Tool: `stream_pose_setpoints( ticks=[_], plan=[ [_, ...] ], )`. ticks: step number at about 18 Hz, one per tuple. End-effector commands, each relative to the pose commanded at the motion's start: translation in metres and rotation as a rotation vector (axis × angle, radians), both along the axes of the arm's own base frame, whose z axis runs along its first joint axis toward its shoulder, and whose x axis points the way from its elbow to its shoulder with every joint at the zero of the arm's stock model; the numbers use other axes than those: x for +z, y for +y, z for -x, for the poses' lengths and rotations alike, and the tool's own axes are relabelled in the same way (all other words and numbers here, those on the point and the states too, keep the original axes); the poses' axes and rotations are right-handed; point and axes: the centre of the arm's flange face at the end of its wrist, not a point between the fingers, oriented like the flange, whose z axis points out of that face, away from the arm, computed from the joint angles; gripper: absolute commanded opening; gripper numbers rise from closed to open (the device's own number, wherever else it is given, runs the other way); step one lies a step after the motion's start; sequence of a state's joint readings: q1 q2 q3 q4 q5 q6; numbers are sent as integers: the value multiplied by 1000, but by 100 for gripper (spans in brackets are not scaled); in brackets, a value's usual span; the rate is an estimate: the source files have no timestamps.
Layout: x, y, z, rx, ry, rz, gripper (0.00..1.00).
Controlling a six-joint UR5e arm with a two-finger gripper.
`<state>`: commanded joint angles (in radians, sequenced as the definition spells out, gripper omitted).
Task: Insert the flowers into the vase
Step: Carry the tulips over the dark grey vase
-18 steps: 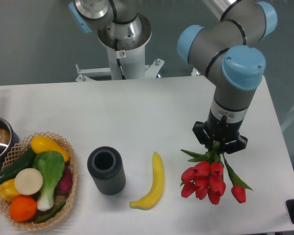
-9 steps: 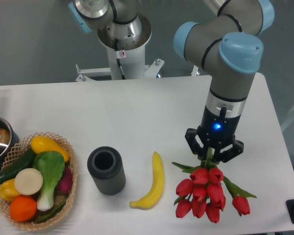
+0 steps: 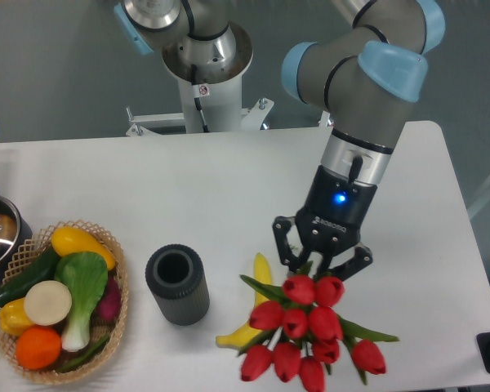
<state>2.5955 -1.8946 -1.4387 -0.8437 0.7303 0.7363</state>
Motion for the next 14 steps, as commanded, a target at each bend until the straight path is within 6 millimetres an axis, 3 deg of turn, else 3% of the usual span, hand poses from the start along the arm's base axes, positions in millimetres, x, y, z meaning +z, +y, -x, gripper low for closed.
stream_pose_setpoints(
  ticks=[8,14],
  plan=[
    [33,3,-32,-198,-57,-298,5],
    [30,25,-61,-284,-68,-341,6]
  ],
)
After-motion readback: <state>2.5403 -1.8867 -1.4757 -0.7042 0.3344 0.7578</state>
